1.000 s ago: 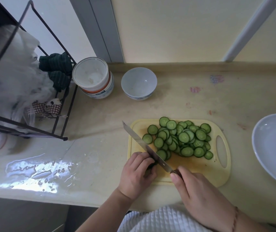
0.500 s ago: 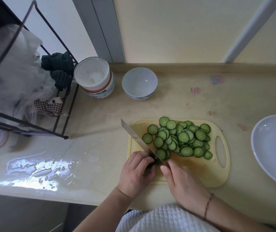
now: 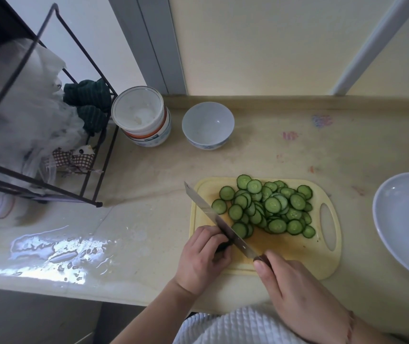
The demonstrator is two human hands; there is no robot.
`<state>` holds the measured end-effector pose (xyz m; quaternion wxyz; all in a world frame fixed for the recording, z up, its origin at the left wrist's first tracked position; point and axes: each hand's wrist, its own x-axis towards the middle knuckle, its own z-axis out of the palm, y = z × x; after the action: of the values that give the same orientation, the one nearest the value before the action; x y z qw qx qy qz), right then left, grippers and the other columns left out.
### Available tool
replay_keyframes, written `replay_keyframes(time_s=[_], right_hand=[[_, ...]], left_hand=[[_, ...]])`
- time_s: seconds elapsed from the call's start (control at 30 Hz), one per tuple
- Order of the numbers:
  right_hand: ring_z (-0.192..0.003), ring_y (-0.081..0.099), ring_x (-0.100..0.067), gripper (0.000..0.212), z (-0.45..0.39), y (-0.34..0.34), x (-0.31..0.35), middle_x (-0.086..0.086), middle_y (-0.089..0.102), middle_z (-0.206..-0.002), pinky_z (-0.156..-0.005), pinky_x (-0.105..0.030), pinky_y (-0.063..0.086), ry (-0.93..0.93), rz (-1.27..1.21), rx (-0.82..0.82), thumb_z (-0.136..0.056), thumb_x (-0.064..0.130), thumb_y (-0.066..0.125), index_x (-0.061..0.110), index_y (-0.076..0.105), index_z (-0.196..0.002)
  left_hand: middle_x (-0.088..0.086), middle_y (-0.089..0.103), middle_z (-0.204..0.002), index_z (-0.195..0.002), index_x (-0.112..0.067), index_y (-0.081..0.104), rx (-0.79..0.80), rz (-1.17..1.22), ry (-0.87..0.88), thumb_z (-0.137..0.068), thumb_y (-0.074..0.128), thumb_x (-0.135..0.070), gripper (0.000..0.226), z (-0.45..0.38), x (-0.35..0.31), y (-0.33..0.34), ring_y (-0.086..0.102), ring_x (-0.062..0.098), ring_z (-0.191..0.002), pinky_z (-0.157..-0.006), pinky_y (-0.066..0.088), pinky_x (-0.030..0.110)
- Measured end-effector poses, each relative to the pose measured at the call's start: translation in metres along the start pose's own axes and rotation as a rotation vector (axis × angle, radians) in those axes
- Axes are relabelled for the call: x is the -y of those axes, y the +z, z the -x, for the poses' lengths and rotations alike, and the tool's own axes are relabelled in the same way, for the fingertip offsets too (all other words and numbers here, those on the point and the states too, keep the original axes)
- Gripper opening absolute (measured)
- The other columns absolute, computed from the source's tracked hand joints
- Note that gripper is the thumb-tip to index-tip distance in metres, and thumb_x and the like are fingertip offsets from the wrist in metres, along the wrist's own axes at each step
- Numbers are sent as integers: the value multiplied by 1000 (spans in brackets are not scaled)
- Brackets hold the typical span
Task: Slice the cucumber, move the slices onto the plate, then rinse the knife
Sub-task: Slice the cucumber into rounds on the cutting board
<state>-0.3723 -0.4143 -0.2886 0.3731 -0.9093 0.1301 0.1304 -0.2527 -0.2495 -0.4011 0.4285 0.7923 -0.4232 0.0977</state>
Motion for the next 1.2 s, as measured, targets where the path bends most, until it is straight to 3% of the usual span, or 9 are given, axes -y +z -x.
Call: replay_keyframes(time_s=[0.3,0.47,0.77,1.2], right_hand=[[-56,47,-11,36,-27,14,6,5,49,-66,-55,-29,39,19,35,50,-96,55,17,29,37,-82],[-52,46,-11,44,-33,17,-4,5,50,-63,-48,-25,35,56,-7,25,-89,62,11,29,39,-79],[-56,51,-17,42,-5,0,1,0,51,-59,-55,-36,43,-14,-58,-11,-92,62,19,28,38,-76],[-53,43,-10,36,-26,13,9,8,45,-61,-54,-29,37,-29,40,19,-93,57,15,30,33,-77]], left_hand=[[1,61,-105,-96,-8,65,9,8,-15,-82,75,-5,17,3,2,1,63,20,-91,-89,50,21],[1,57,-103,-98,-9,63,9,18,-33,-82,73,-7,18,2,-2,-2,61,20,-90,-88,50,20],[2,60,-100,-96,-8,63,-7,10,-19,-80,74,-2,20,3,0,-1,61,22,-87,-85,52,24],[1,61,-101,-93,-6,66,-12,21,-15,-81,74,-3,15,3,1,0,62,20,-91,-90,51,22]])
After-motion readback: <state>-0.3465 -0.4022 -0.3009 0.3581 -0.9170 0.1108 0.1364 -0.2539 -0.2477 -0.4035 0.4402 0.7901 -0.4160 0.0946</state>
